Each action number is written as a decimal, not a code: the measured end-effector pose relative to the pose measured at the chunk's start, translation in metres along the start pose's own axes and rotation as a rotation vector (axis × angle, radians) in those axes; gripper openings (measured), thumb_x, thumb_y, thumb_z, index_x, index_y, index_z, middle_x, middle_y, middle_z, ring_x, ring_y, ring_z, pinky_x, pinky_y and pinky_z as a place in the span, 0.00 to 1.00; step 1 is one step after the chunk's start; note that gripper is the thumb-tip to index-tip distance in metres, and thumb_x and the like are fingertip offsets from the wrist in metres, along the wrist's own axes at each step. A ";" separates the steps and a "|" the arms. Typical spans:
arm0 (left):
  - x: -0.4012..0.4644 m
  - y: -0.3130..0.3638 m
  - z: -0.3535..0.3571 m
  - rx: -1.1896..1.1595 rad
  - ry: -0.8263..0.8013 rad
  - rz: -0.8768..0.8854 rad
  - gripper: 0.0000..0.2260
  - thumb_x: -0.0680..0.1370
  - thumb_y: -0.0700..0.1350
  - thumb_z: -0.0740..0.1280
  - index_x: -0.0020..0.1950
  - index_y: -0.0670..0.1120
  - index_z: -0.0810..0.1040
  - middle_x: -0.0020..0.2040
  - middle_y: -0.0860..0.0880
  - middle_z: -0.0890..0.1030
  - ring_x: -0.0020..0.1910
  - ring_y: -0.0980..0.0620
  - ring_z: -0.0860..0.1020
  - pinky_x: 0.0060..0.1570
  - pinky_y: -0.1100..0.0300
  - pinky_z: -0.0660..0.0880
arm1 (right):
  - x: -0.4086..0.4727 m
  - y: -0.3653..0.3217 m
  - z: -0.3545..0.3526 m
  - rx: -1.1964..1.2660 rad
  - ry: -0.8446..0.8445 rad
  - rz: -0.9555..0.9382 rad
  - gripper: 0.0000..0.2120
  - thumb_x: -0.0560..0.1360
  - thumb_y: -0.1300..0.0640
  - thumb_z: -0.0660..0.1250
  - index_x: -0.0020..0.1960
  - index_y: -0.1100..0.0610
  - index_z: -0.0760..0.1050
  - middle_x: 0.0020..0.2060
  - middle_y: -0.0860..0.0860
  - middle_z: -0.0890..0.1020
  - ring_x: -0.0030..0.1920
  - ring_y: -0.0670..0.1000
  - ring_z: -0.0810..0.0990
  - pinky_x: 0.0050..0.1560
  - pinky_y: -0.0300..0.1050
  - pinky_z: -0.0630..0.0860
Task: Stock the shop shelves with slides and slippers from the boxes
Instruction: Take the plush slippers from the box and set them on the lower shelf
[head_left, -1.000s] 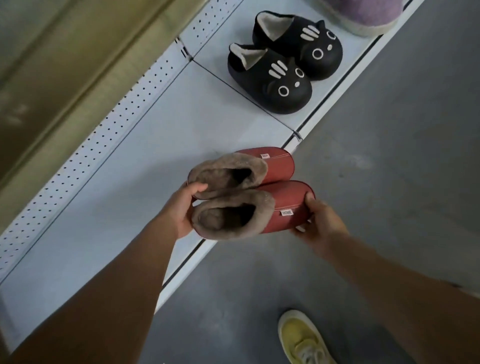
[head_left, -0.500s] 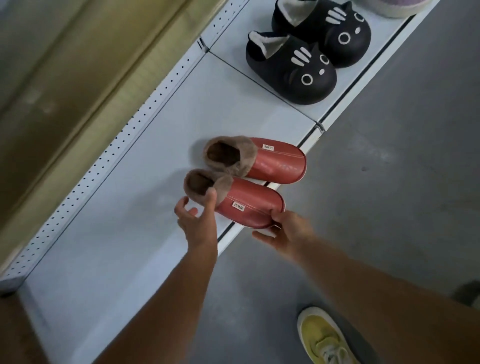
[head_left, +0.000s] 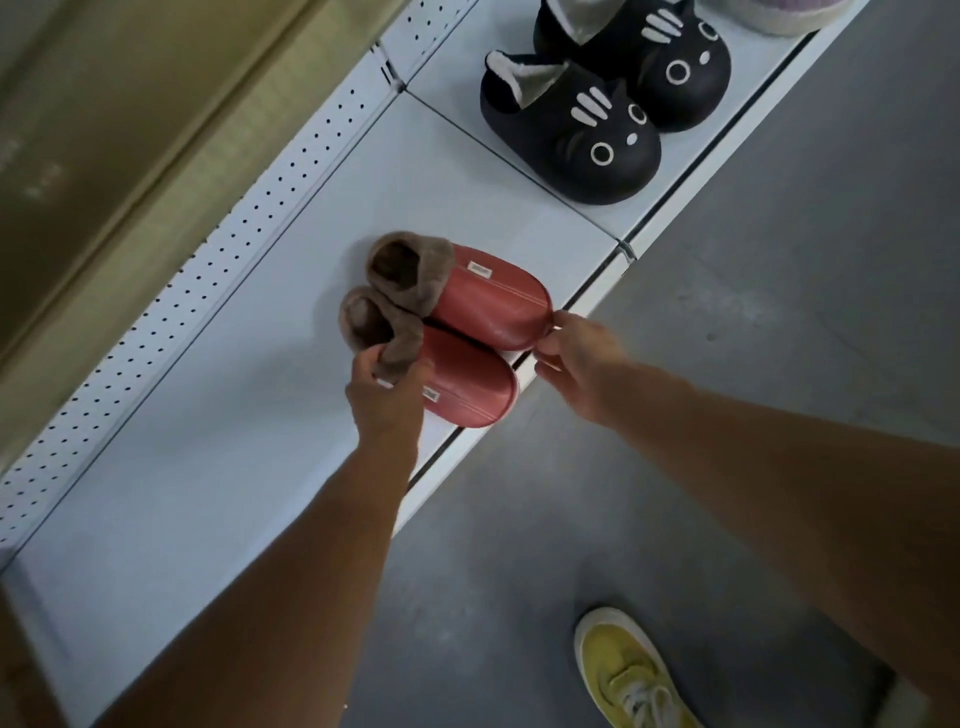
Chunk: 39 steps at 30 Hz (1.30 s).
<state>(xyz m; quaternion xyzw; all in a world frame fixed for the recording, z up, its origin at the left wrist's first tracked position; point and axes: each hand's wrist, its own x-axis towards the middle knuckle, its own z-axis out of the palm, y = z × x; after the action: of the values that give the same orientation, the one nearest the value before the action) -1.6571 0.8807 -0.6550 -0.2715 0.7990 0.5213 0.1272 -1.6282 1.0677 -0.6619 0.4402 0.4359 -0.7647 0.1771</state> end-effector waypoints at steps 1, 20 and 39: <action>0.006 0.007 -0.001 0.013 0.009 0.011 0.18 0.62 0.49 0.74 0.50 0.56 0.77 0.47 0.58 0.77 0.54 0.44 0.79 0.56 0.41 0.78 | -0.001 -0.004 0.002 -0.020 -0.061 -0.007 0.20 0.77 0.68 0.57 0.68 0.63 0.68 0.49 0.52 0.73 0.41 0.45 0.72 0.60 0.47 0.70; -0.119 0.070 0.077 -0.263 -0.220 -0.350 0.15 0.79 0.42 0.67 0.65 0.45 0.75 0.54 0.47 0.80 0.51 0.50 0.82 0.44 0.56 0.79 | -0.082 -0.038 -0.117 0.061 -0.082 0.108 0.12 0.78 0.60 0.62 0.61 0.54 0.74 0.52 0.55 0.82 0.49 0.54 0.82 0.46 0.48 0.78; -0.355 0.211 0.319 -0.114 -0.540 -0.436 0.03 0.81 0.43 0.63 0.51 0.47 0.76 0.44 0.47 0.82 0.40 0.50 0.80 0.40 0.57 0.76 | -0.232 -0.202 -0.389 0.249 0.225 -0.041 0.07 0.79 0.63 0.58 0.53 0.56 0.73 0.40 0.55 0.80 0.36 0.52 0.79 0.38 0.43 0.72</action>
<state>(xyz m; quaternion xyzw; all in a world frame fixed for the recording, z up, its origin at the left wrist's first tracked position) -1.5111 1.3410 -0.4571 -0.2947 0.6294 0.5786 0.4269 -1.4312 1.4738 -0.4577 0.5325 0.3638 -0.7622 0.0558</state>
